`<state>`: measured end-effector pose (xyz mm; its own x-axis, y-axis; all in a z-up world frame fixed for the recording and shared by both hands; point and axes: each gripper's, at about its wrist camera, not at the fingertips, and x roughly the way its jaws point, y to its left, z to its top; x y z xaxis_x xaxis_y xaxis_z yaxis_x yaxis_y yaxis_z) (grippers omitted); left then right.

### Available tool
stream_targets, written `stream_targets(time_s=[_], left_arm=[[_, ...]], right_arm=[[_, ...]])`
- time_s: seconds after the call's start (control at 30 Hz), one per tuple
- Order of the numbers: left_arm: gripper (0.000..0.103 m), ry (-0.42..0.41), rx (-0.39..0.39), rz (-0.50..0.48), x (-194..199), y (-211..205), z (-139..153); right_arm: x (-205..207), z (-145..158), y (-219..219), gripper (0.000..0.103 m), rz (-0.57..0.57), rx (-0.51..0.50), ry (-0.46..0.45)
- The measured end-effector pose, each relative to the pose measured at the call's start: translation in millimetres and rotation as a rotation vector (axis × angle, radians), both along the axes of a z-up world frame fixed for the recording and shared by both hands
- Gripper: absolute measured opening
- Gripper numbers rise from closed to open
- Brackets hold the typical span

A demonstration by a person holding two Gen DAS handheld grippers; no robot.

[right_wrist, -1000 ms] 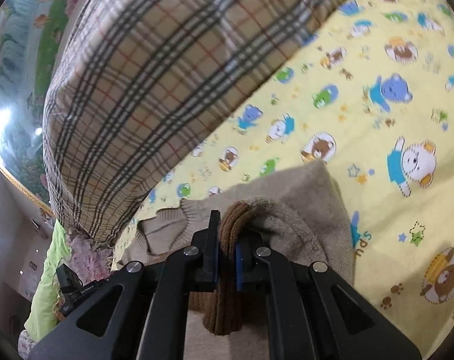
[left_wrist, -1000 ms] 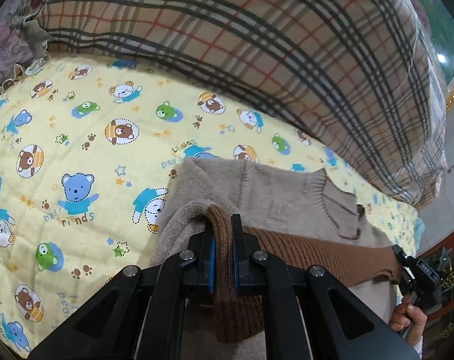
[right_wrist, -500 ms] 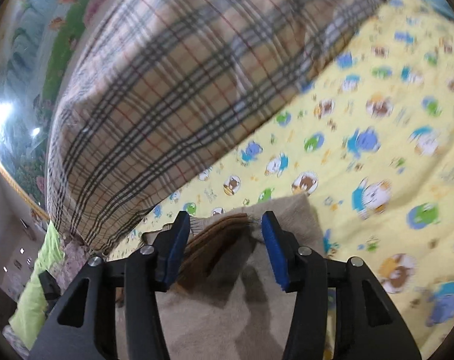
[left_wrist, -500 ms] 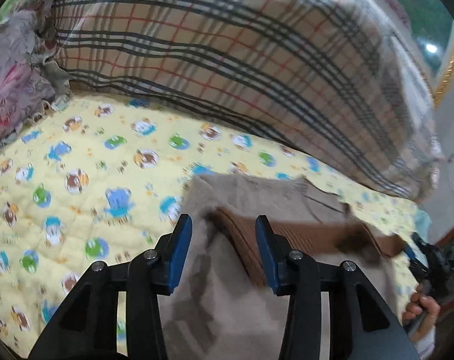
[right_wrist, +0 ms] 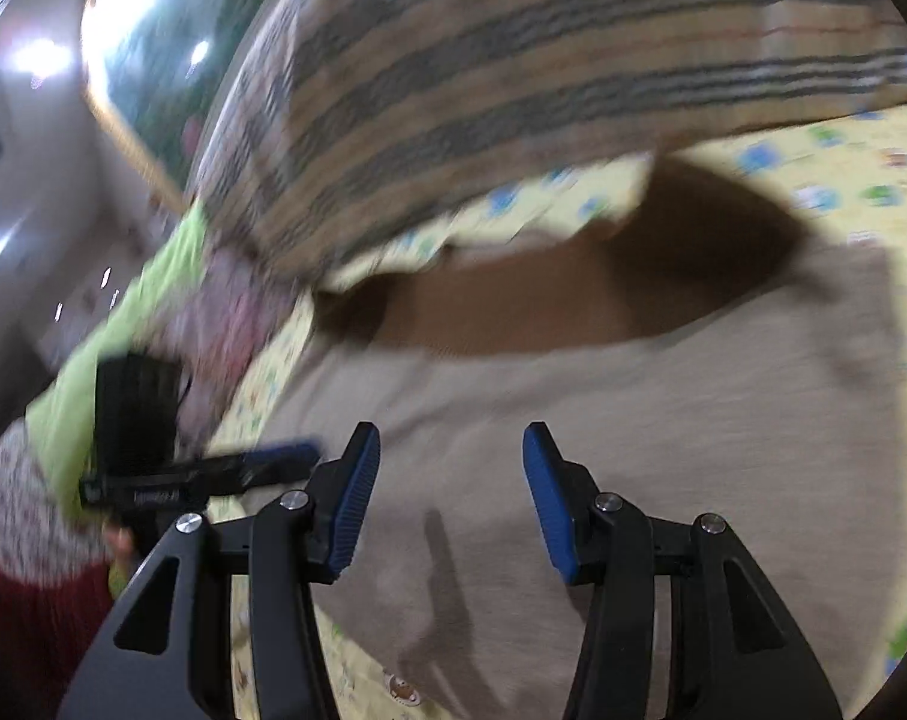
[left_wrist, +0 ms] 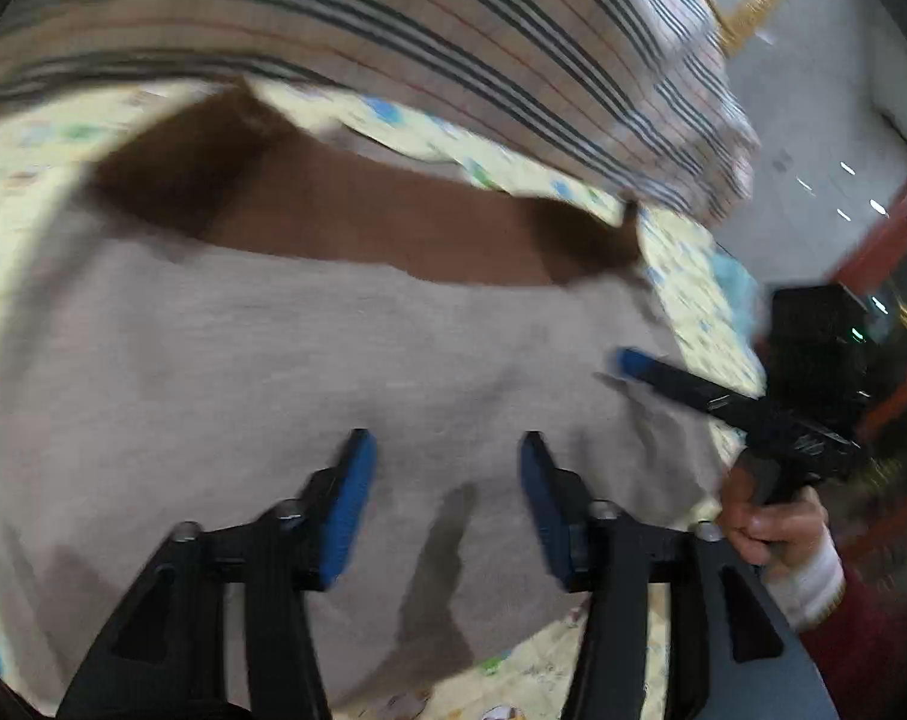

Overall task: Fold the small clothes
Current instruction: 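Open both tools and smooth the folded sweater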

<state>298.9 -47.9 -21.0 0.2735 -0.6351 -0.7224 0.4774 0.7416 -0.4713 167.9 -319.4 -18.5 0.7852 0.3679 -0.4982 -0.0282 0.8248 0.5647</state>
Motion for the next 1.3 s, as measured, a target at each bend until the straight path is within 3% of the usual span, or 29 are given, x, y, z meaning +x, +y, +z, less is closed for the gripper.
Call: stream_targets(time_s=[0.1, 0.17, 0.23, 0.3, 0.37, 0.47, 0.63, 0.7, 0.77, 0.83, 0.9, 1.1, 1.3], left_arm=[[0.056, -0.022, 0.045, -0.018, 12, -10, -10], [0.055, -0.028, 0.012, -0.024, 22, -7, -10], [0.055, -0.029, -0.020, -0.015, 35, 1, -8], [0.056, -0.020, -0.060, 0.014, 50, 15, -8], [0.055, -0.021, -0.031, 0.084, 68, 28, -9], [0.049, -0.010, -0.054, 0.200, 87, 58, -11], [0.050, -0.029, -0.102, 0.434, 88, 113, -11], [0.050, -0.010, -0.116, 0.459, 80, 121, -13], [0.051, -0.041, -0.040, 0.467, 63, 117, -9], [0.057, -0.079, 0.044, 0.468, 44, 115, -2], [0.071, -0.119, 0.097, 0.468, 20, 109, 4], [0.077, -0.156, 0.131, 0.476, -37, 118, 11], [0.078, -0.079, 0.214, 0.574, -64, 145, -9]], right_arm=[[28, -18, 19, 0.051, 0.104, -0.047, 0.100], [41, -26, 22, 0.049, 0.093, -0.142, 0.135], [47, -28, 9, 0.049, 0.057, -0.109, 0.111], [50, -29, -19, 0.049, -0.060, -0.068, 0.114], [47, -35, -55, 0.049, -0.210, 0.016, 0.127], [23, -38, -96, 0.043, -0.390, 0.123, 0.072], [-18, -24, -107, 0.045, -0.604, 0.048, 0.009], [-32, -28, -108, 0.045, -0.606, 0.084, 0.004], [-41, -25, -99, 0.046, -0.597, 0.073, 0.011], [-51, -21, -82, 0.046, -0.575, 0.044, 0.011], [-59, -21, -69, 0.046, -0.549, 0.037, 0.002], [-97, -27, -27, 0.050, -0.466, 0.007, 0.012], [-152, -44, -41, 0.050, -0.661, 0.042, 0.078]])
